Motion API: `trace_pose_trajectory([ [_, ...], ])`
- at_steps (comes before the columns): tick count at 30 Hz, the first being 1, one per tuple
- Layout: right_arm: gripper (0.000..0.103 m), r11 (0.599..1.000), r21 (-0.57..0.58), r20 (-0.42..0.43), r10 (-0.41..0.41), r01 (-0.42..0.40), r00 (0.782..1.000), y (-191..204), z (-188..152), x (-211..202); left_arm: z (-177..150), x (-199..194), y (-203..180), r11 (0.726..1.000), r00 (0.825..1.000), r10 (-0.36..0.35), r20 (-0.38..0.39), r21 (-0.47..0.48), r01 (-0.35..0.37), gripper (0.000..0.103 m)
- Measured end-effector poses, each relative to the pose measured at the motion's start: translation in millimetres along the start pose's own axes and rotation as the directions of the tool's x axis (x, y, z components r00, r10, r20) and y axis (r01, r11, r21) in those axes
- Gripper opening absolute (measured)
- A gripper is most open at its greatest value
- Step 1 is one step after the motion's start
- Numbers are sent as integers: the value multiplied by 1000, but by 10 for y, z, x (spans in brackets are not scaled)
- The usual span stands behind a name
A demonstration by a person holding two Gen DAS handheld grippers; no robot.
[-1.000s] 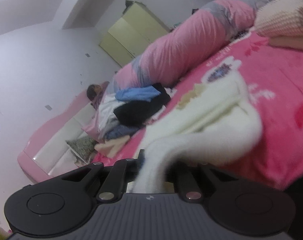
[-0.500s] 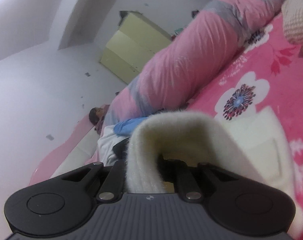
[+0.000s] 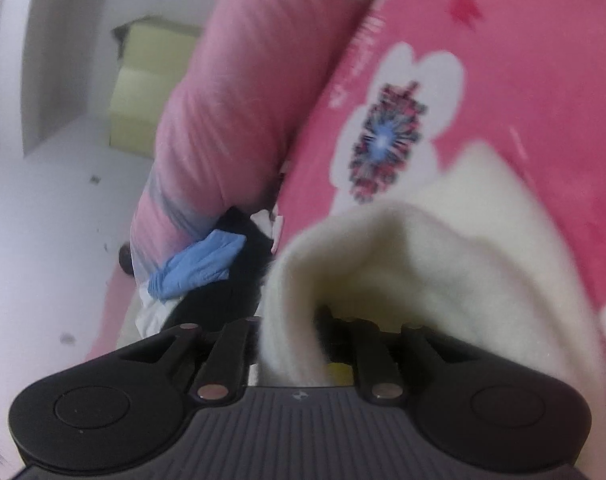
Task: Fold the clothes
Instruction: 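Lift the held side edge and fold it over the sweater body, then open both grippers to release the folded sweater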
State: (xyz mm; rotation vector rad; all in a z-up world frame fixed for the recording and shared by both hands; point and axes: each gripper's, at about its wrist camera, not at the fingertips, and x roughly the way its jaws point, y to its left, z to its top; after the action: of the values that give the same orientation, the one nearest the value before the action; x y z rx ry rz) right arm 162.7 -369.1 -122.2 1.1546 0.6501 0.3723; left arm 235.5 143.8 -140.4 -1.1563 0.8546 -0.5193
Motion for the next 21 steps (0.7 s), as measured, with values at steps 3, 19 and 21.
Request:
trace_pose_trajectory([
  [3, 42, 996, 80, 25, 45, -47, 999, -132, 77, -23, 86, -62, 49, 993, 996, -91, 24, -72, 93, 41],
  [19, 70, 989, -96, 178, -92, 110, 980, 108, 305, -272, 140, -385, -319, 947, 961, 159, 228, 241, -214, 66],
  [21, 70, 955, -220, 142, -171, 200, 975, 282, 354, -140, 89, -348, -467, 889, 945, 228, 236, 345, -301, 67],
])
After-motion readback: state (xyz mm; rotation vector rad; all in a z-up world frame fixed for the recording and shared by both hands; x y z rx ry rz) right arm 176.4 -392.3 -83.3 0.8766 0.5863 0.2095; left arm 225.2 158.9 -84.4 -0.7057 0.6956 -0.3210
